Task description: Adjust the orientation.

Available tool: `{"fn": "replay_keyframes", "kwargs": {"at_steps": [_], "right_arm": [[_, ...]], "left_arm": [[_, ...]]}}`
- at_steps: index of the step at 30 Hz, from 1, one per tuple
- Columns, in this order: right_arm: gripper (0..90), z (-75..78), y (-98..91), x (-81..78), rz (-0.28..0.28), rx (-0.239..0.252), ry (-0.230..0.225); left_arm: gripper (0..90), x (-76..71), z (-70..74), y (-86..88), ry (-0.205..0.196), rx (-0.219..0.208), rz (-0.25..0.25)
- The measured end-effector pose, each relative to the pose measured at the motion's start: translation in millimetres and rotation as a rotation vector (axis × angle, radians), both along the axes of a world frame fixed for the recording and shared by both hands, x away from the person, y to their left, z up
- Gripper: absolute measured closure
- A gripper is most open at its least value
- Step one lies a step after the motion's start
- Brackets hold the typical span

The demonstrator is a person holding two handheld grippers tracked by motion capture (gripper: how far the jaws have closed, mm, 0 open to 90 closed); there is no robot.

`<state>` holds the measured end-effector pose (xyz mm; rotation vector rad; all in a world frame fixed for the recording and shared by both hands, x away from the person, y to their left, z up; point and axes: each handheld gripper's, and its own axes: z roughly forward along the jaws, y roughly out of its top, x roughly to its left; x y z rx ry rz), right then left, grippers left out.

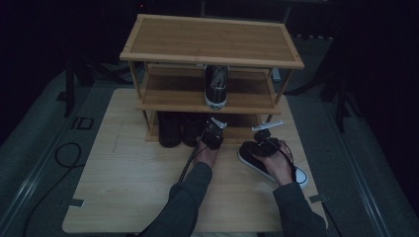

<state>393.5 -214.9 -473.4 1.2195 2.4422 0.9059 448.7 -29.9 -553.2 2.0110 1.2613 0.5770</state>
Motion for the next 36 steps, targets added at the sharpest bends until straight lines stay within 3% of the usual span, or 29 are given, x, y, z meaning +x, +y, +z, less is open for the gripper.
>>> {"fn": "replay_keyframes", "kwargs": {"at_steps": [2, 3, 6, 12, 16, 24, 29, 36], "right_arm": [[82.2, -1.0, 1.6, -0.9, -0.018, -0.031, -0.011], [83.1, -4.3, 3.0, 0.2, -0.022, -0.038, 0.004], [84.3, -5.6, 4.2, 1.7, -0.028, -0.034, 0.008], [89.2, -3.7, 3.1, -0.2, -0.001, -0.033, 0.024], [89.4, -3.3, 7.4, -10.4, 0.05, -0.035, 0.026], [89.5, 0.5, 18.6, -46.4, 0.184, -0.108, 0.011], [89.4, 0.9, 8.8, -77.4, 0.244, -0.073, 0.032], [88.6, 3.3, -11.9, -106.8, 0.29, -0.043, 0.055]], "left_arm": [[90.0, 0.0, 0.0, 0.0, 0.0, 0.0, 0.0], [90.0, 0.0, 0.0, 0.0, 0.0, 0.0, 0.0], [90.0, 0.0, 0.0, 0.1, 0.0, 0.0, 0.0], [90.0, 0.0, 0.0, 0.1, 0.0, -0.001, 0.0], [90.0, 0.0, 0.0, 0.1, 0.0, 0.0, 0.0], [90.0, -0.1, 0.0, 0.0, 0.0, 0.001, 0.0], [90.0, 0.0, 0.1, 0.0, 0.0, 0.002, -0.001], [90.0, 0.0, 0.2, -0.1, 0.001, 0.004, -0.001]]}}
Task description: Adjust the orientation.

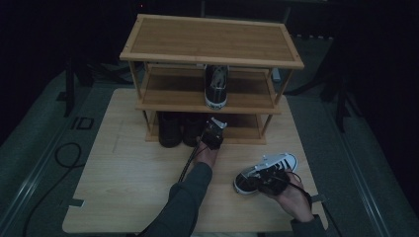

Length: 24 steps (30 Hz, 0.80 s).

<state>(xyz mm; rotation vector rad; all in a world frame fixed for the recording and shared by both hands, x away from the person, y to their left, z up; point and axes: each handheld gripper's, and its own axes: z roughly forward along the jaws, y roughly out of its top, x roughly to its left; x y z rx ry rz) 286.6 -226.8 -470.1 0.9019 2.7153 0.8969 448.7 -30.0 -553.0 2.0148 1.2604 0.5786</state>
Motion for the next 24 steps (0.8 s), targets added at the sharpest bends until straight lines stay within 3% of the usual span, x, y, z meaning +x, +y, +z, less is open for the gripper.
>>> {"fn": "replay_keyframes", "kwargs": {"at_steps": [3, 7, 11, 13, 16, 19, 20, 21, 22, 24], "right_arm": [[85.8, 2.4, -12.1, -13.3, 0.017, 0.002, 0.007], [83.5, 1.4, -16.7, -17.3, 0.015, 0.018, 0.017], [77.2, -0.8, -19.7, -15.2, 0.012, 0.067, 0.041], [77.6, 0.7, -20.7, -15.2, -0.001, 0.081, 0.033], [75.1, 6.5, -29.5, -13.3, -0.084, 0.08, -0.013], [66.8, 13.2, -45.0, -10.4, -0.24, 0.103, -0.078], [66.8, 13.2, -45.0, -10.4, -0.24, 0.103, -0.078], [65.0, 14.1, -48.8, -9.5, -0.277, 0.117, -0.086], [60.0, 14.7, -57.4, -7.5, -0.381, 0.124, -0.116], [57.0, 12.9, -61.9, -5.8, -0.45, 0.123, -0.124]], "left_arm": [[90.0, -0.1, 0.1, -0.1, 0.0, 0.001, 0.0], [90.0, -0.2, 0.1, -0.2, 0.0, 0.001, 0.001], [90.0, -0.3, 0.1, -0.1, 0.001, 0.001, 0.001], [90.0, -0.3, 0.1, 0.1, 0.0, 0.0, 0.0], [90.0, -0.4, -0.1, 0.1, 0.0, -0.001, 0.001], [90.0, -0.5, -0.1, 0.0, 0.0, -0.001, 0.002], [90.0, -0.5, -0.1, 0.0, 0.0, -0.001, 0.002], [90.0, -0.6, -0.1, -0.1, -0.001, 0.001, 0.002], [90.0, -0.6, -0.1, -0.2, -0.002, 0.0, 0.003], [90.0, -0.7, -0.2, -0.1, -0.002, 0.0, 0.003]]}}
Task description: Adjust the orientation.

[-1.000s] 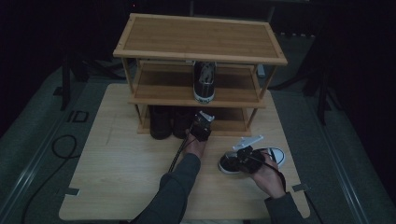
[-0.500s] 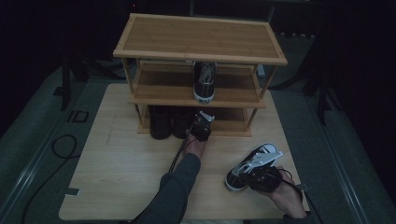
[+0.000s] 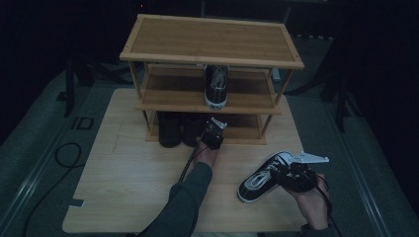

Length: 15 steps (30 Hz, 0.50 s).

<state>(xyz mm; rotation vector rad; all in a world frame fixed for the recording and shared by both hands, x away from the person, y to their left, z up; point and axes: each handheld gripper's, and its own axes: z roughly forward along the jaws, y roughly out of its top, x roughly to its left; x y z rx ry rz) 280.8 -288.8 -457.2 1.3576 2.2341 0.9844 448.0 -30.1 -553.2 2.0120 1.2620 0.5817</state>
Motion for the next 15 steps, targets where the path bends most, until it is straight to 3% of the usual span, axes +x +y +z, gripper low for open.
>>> {"fn": "replay_keyframes", "kwargs": {"at_steps": [5, 6, 10, 15], "right_arm": [[54.0, -6.5, 2.0, 2.5, -0.036, 0.002, 0.009], [52.9, -8.8, 5.9, 3.5, -0.047, -0.022, 0.014], [51.7, -12.3, 9.2, 4.5, -0.062, -0.043, 0.037], [51.5, -19.4, 5.3, 5.9, -0.085, -0.001, 0.094]], "left_arm": [[90.0, 0.0, 0.0, 0.1, 0.001, -0.001, 0.0], [90.0, 0.0, 0.0, 0.0, 0.001, -0.002, 0.001], [90.0, 0.1, 0.0, 0.2, 0.002, -0.003, 0.0], [90.0, 0.0, 0.0, 0.0, 0.001, -0.001, 0.0]]}}
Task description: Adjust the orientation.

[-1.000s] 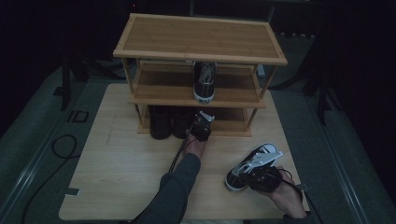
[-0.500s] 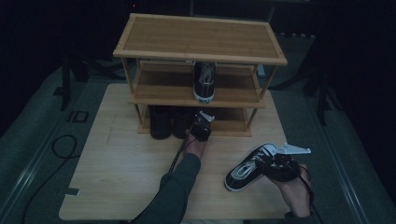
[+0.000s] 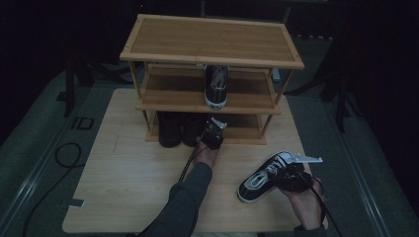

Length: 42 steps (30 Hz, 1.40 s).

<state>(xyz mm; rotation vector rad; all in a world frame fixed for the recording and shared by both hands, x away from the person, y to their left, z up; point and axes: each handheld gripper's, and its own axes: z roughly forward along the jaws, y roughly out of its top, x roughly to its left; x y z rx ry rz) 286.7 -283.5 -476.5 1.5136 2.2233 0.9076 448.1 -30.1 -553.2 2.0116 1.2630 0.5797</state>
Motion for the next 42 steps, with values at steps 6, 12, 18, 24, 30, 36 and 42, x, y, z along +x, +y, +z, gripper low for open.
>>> {"fn": "replay_keyframes", "kwargs": {"at_steps": [6, 12, 18, 24, 30, 36, 42], "right_arm": [[54.0, -10.1, 5.8, 7.0, 0.003, -0.007, 0.06], [75.5, -12.3, 7.2, 12.2, 0.008, -0.057, 0.065], [85.3, -4.5, 5.6, 12.8, 0.053, -0.052, -0.022], [85.7, -2.7, 20.1, 19.3, 0.191, -0.059, -0.075], [85.6, -5.1, 22.1, 29.7, 0.289, -0.034, -0.058], [84.1, -2.5, 21.8, 28.6, 0.311, -0.089, -0.041], [69.6, -2.7, 21.3, 16.0, 0.273, -0.131, -0.034]], "left_arm": [[90.0, 0.1, 0.0, 0.0, 0.0, 0.001, -0.001], [90.0, 0.3, 0.0, 0.3, 0.0, 0.0, -0.004], [90.0, 0.2, 0.0, 0.2, -0.001, 0.001, -0.004], [90.0, 0.4, 0.0, 0.5, -0.001, 0.001, -0.006], [90.0, 0.4, -0.1, 0.6, 0.0, -0.001, -0.006], [90.0, 0.3, -0.1, 0.7, -0.001, -0.001, -0.007], [90.0, 0.2, -0.1, 0.6, -0.001, -0.002, -0.006]]}}
